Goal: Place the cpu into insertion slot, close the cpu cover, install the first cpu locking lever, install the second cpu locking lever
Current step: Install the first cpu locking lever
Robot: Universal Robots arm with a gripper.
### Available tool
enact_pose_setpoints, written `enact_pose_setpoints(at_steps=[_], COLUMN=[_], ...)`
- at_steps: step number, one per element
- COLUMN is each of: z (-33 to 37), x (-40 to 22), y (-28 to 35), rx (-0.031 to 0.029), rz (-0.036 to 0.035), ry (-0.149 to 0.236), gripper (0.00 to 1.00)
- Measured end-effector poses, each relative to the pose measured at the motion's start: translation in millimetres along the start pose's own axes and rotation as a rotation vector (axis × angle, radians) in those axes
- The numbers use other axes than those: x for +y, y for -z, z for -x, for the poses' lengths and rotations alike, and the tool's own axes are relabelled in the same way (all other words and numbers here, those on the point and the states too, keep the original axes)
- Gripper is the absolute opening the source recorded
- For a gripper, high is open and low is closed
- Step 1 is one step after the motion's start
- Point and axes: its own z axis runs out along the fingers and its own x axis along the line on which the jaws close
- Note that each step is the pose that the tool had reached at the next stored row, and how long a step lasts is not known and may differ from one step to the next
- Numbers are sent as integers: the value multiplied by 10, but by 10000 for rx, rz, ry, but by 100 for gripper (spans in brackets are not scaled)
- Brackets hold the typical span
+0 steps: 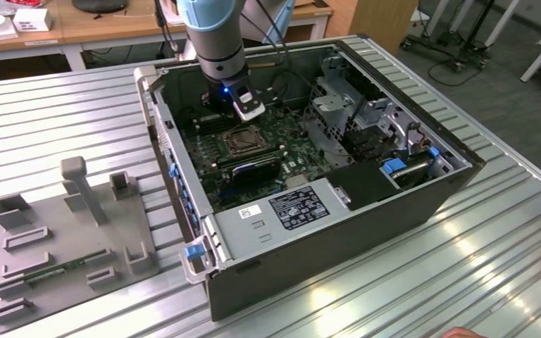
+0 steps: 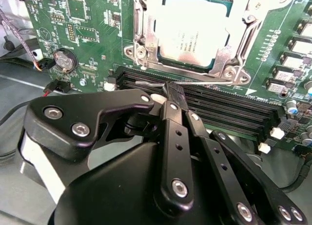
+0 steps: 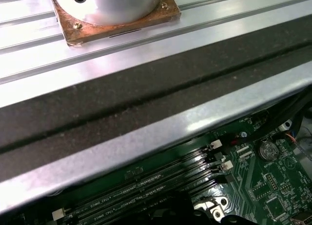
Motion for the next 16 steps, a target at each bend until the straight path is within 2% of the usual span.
enact_pose_setpoints(at_steps=[16], z=[-6], x=[9], y=[-13], rx=[0], rz=[1], ry=[1], gripper=[10])
